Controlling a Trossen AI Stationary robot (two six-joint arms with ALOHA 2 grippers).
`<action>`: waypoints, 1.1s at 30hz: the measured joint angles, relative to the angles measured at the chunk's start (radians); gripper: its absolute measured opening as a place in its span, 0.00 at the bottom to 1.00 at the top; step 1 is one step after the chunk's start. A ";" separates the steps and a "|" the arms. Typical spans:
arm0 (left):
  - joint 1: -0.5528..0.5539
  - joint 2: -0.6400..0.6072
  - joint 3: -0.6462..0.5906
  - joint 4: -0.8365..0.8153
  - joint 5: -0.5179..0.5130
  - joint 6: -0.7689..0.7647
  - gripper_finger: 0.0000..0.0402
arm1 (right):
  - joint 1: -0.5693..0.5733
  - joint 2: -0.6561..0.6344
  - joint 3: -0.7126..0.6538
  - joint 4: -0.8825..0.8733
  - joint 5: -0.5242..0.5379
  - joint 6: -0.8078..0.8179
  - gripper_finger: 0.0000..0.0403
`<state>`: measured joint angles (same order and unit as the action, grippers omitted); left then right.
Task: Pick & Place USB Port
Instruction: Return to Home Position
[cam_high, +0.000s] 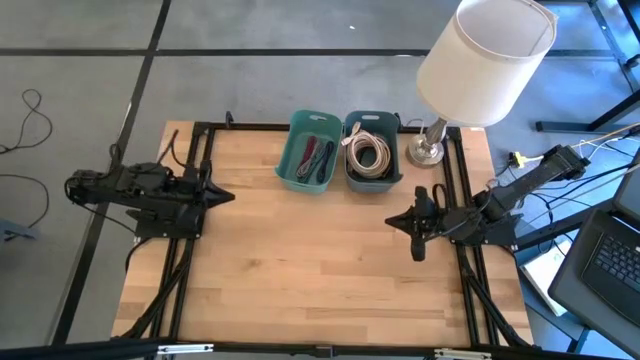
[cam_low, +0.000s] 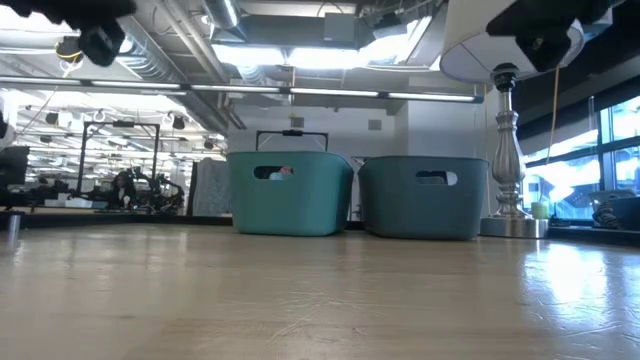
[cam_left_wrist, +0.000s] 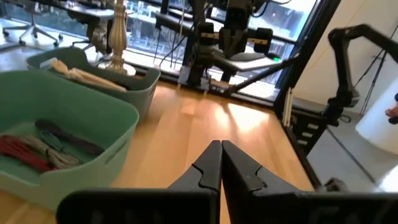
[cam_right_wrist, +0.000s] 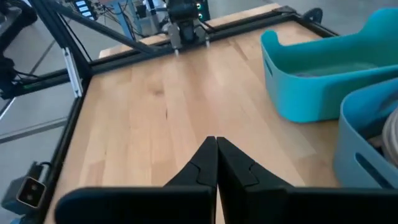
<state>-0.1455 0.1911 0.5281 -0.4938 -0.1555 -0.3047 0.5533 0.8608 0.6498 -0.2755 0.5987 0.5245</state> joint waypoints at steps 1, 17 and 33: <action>0.000 -0.002 -0.011 0.000 0.000 0.000 0.00 | 0.000 0.000 -0.017 0.016 0.000 -0.001 0.00; 0.000 0.003 -0.231 0.036 -0.081 -0.013 0.00 | -0.082 0.000 -0.235 0.188 0.006 -0.091 0.00; 0.176 0.002 -0.311 0.111 -0.045 0.205 0.00 | -0.392 -0.075 -0.385 0.457 -0.229 -0.419 0.00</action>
<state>0.0301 0.1933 0.2169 -0.3829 -0.2009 -0.0993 0.1614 0.7860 0.2650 0.1819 0.3693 0.1057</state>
